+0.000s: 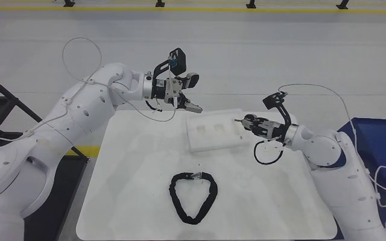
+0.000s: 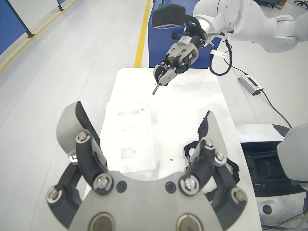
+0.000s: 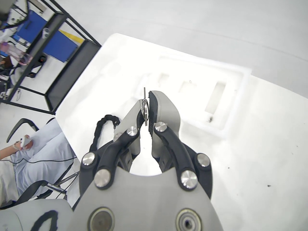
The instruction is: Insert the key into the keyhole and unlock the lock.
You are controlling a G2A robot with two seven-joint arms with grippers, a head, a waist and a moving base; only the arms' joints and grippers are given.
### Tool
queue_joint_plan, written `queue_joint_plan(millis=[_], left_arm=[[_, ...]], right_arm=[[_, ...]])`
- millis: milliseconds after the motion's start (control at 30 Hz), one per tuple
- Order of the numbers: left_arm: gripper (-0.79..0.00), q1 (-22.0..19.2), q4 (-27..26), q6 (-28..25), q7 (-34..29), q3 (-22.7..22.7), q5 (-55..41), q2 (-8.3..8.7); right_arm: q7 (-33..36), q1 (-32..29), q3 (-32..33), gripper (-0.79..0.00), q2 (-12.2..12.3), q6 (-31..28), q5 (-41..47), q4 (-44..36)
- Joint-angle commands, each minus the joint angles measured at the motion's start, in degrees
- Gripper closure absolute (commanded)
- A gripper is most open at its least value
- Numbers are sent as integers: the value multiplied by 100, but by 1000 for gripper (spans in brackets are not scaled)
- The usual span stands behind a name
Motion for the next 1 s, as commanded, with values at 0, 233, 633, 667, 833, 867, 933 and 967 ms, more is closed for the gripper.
queue_joint_plan(millis=[0, 233, 633, 667, 833, 867, 933, 967], left_arm=[[-785, 0, 0, 0, 0, 0, 0, 0], [-785, 0, 0, 0, 0, 0, 0, 0], [-785, 0, 0, 0, 0, 0, 0, 0], [-785, 0, 0, 0, 0, 0, 0, 0], [-785, 0, 0, 0, 0, 0, 0, 0], [-785, 0, 0, 0, 0, 0, 0, 0], [-785, 0, 0, 0, 0, 0, 0, 0], [-785, 0, 0, 0, 0, 0, 0, 0]], right_arm=[[-136, -154, 172, 0, 23, -351, 251, -33], [-376, -514, 495, 0, 78, -1426, 1173, 34], [-156, -422, 497, 0, 146, -3142, 2471, 660], [-210, -420, 494, 0, 147, -3203, 2501, 667], [-481, -471, 503, 0, 154, -3406, 2441, 697], [-527, -483, 507, 0, 156, -3426, 2418, 699], [-594, -502, 514, 0, 161, -3438, 2381, 692], [-594, -502, 514, 0, 161, -3438, 2381, 692]])
